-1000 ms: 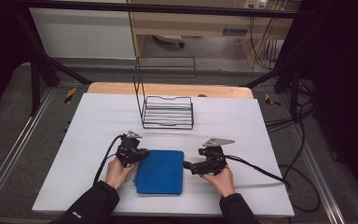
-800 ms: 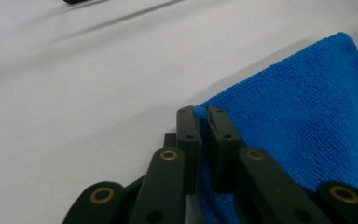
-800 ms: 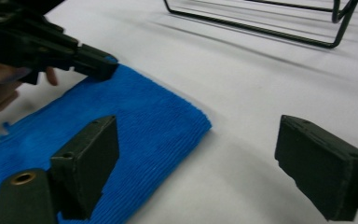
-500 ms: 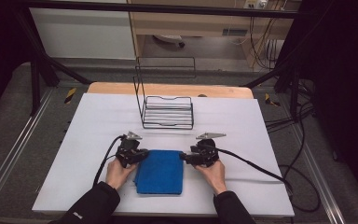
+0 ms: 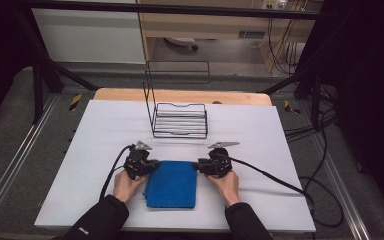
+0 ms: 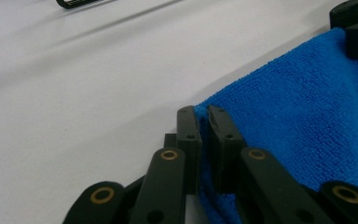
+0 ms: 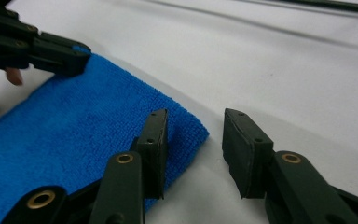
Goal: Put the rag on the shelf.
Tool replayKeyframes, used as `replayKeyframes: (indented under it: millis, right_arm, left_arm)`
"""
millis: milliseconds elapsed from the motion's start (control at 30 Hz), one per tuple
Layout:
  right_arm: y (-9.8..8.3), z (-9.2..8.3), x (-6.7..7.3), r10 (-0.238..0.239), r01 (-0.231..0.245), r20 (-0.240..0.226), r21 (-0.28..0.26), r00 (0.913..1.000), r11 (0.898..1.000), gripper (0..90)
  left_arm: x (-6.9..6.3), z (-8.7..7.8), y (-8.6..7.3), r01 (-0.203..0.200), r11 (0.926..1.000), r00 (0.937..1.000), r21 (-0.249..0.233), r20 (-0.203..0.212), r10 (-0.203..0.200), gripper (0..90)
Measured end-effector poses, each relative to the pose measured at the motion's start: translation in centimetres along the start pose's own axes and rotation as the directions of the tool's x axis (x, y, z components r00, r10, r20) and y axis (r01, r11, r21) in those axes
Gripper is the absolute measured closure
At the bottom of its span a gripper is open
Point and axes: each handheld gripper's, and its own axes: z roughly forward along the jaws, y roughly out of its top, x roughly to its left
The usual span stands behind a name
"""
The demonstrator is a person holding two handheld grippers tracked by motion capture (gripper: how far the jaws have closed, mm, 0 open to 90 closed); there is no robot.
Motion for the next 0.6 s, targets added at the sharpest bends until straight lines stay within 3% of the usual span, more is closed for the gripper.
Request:
replayKeyframes:
  millis: [167, 333, 600]
  right_arm:
    - [0.11, 0.37, 0.6, -0.029, 0.029, 0.013, 0.009, 0.9995, 1.0, 69.4]
    - [0.24, 0.57, 0.53, 0.002, -0.001, -0.009, 0.029, 1.0, 1.0, 81.8]
    - [0.49, 0.35, 0.41, 0.006, -0.004, -0.036, 0.049, 0.9993, 0.999, 86.1]
  left_arm:
    - [0.05, 0.0, -0.05, -0.001, 1.0, 1.0, -0.003, 0.004, 0.001, 83.4]
    - [0.14, -0.01, -0.11, -0.01, 0.9999, 0.9999, -0.008, 0.008, 0.01, 83.4]
    - [0.12, -0.03, -0.28, -0.019, 0.9996, 0.9998, -0.019, 0.011, 0.019, 83.4]
